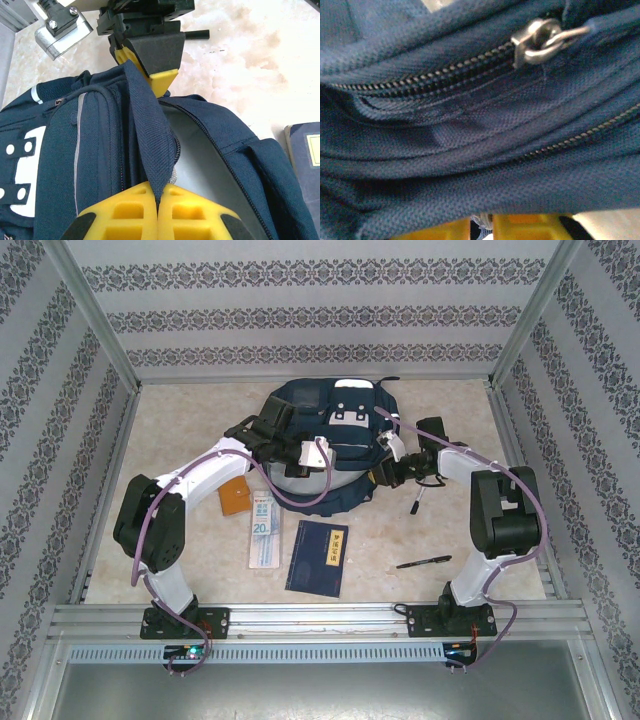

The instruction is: Pack books, pencil case, and school supplies into a backpack

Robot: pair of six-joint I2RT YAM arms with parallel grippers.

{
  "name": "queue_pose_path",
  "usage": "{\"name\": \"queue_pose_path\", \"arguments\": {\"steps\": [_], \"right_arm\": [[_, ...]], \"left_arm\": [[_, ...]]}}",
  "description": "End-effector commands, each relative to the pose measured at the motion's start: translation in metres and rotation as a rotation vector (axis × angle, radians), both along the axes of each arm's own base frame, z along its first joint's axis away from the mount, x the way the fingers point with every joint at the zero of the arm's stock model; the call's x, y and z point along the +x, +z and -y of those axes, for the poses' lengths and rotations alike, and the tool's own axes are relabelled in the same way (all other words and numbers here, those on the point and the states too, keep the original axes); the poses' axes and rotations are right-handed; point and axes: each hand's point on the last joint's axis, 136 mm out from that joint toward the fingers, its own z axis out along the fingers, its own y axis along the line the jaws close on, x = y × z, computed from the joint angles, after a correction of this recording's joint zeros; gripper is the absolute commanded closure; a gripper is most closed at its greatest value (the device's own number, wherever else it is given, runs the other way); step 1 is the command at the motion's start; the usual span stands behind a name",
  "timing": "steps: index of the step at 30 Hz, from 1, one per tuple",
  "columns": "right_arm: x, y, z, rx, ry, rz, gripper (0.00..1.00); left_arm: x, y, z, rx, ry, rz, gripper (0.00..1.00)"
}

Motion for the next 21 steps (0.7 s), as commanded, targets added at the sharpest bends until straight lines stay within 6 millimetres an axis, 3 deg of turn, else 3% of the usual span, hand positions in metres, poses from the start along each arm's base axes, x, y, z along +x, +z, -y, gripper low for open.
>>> {"name": "queue_pose_path", "arguments": {"steps": [1, 4, 9, 16, 21], "right_arm": [[0.003, 0.001, 0.007, -0.023, -0.011, 0.027, 0.92], [0.004, -0.003, 0.019, -0.076, -0.044, 0.042, 1.00], [0.015, -0.010, 0.038, -0.185, -0.116, 0.065, 1.00], [0.051, -0.019, 0.100, -0.410, -0.434, 0.090, 1.00], [0.075, -0.026, 0.144, -0.528, -0.643, 0.074, 1.00]], "left_arm": [[0.002, 0.032, 0.002, -0.060, -0.037, 0.061, 1.00], [0.003, 0.032, 0.000, -0.052, -0.031, 0.068, 1.00], [0.000, 0.031, -0.005, -0.029, -0.039, 0.069, 1.00], [-0.007, 0.024, -0.009, -0.004, -0.071, 0.062, 1.00], [-0.013, 0.030, -0.008, -0.030, -0.083, 0.074, 1.00]]}}
